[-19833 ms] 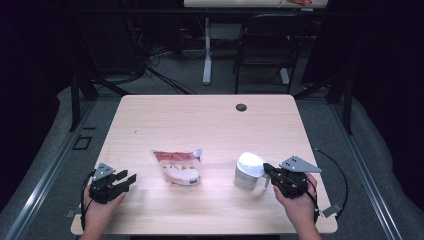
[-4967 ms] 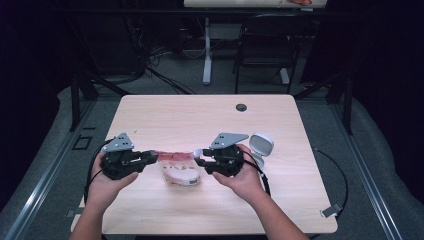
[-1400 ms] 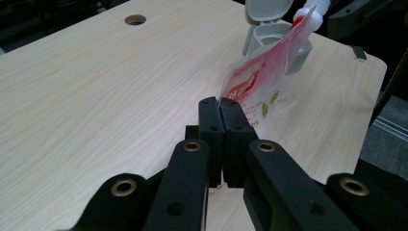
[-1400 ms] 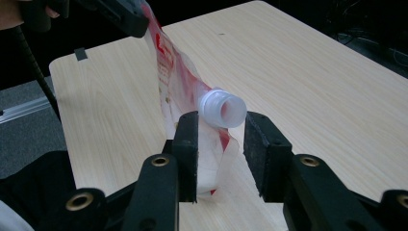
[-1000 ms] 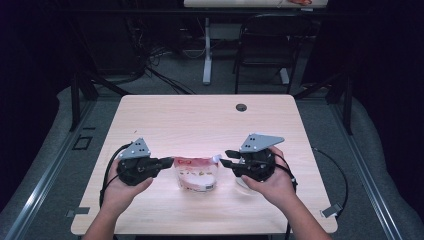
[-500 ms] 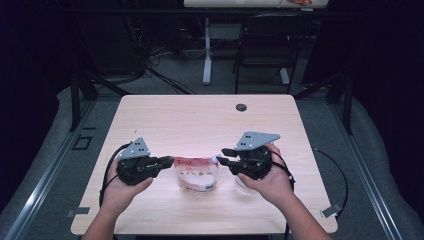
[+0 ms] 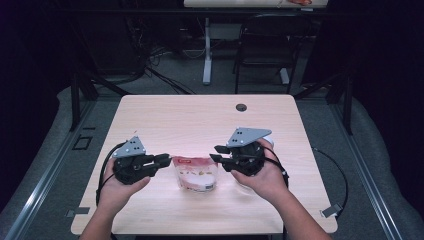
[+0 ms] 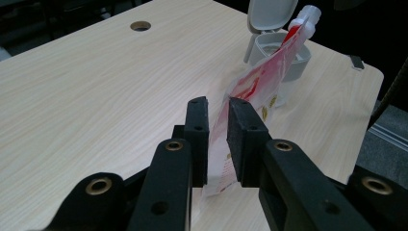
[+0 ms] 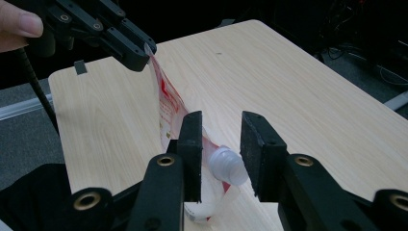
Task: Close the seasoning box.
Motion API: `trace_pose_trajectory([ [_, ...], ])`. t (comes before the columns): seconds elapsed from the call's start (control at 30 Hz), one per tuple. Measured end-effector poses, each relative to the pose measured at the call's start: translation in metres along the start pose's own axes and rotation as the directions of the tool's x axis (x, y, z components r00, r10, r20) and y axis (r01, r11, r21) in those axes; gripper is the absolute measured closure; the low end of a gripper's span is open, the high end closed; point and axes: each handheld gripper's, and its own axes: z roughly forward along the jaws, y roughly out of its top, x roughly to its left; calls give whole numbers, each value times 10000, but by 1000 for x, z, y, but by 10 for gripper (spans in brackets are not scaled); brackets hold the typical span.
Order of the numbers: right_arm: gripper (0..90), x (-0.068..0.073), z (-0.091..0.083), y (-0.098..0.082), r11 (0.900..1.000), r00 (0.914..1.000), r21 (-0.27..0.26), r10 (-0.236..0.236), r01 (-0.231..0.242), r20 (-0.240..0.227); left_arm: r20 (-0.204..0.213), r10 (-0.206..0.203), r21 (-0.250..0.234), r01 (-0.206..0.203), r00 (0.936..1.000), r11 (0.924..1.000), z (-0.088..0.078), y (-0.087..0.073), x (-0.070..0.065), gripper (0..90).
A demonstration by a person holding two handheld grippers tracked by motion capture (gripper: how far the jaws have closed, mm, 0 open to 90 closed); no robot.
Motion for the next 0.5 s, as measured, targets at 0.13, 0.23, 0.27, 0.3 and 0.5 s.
trace_pose_trajectory([
  [0.13,703,2,1,5,9999,9999,34,-140,141,-48,34,-37,22,37,10000,10000,-3,0,2,792],
  [0.23,703,3,2,9,9997,9997,66,-226,226,-67,-7,-5,119,5,10000,9999,-4,0,2,786],
  [0.27,703,3,3,10,9997,9997,62,-225,225,-96,-25,5,164,-4,10000,9999,-4,0,2,785],
  [0.3,703,3,3,10,9997,9997,62,-225,225,-96,-25,5,164,-4,10000,9999,-4,0,2,779],
  [0.5,700,4,8,15,9988,9988,168,-459,462,-175,17,12,310,-12,10000,9995,-4,0,2,784],
])
